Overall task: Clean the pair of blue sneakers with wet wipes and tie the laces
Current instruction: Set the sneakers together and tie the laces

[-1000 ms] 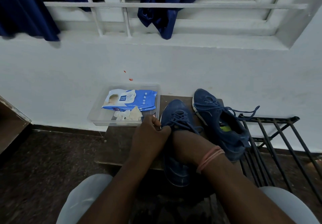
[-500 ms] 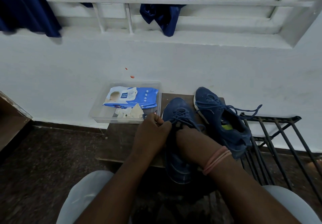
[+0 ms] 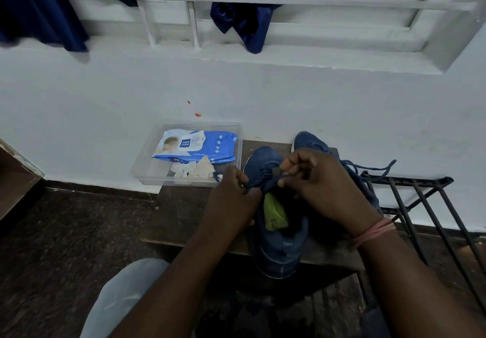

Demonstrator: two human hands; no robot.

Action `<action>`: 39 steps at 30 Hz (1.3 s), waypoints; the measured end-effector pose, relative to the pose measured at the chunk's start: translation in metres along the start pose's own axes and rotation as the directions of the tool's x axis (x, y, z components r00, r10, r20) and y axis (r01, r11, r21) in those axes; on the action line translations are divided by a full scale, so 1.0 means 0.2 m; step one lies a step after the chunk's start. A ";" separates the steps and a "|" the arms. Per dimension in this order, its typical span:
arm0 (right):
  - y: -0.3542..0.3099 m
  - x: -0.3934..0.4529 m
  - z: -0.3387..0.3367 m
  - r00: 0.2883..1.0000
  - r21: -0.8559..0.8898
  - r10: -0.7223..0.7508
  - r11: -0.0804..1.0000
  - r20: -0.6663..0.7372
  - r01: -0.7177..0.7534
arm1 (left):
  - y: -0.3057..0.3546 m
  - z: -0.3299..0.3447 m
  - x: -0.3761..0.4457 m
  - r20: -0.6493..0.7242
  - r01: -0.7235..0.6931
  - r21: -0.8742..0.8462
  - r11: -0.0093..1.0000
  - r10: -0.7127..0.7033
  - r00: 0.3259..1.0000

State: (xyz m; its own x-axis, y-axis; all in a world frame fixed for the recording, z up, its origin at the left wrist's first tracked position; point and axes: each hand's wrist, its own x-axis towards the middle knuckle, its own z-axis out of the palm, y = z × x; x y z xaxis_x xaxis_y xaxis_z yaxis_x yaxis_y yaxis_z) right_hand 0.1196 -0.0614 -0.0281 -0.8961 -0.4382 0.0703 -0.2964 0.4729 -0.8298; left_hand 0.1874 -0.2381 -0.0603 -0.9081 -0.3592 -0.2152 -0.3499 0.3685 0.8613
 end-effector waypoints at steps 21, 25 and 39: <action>-0.02 0.06 -0.14 0.992 0.172 0.114 0.978 0.045 -0.120 | 0.05 -0.08 -0.03 -0.016 -0.085 0.290 0.953 0.094 0.995; -0.03 0.18 -0.16 0.991 -0.044 0.116 0.992 -0.072 -0.119 | 0.09 -0.08 0.15 -0.236 -0.073 0.296 0.952 0.147 0.961; 0.12 0.39 0.03 0.968 -0.733 0.013 0.655 0.251 0.182 | 0.05 0.03 0.35 0.119 -0.369 0.461 0.807 0.355 0.927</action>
State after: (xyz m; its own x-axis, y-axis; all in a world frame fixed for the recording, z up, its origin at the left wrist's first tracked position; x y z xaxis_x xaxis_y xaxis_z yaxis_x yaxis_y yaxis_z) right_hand 0.0449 -0.0892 -0.0456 -0.7881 -0.6100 -0.0820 -0.5991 0.7908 -0.1249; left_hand 0.1189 -0.2539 -0.0702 -0.9936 -0.1001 0.0519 -0.0538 0.8253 0.5622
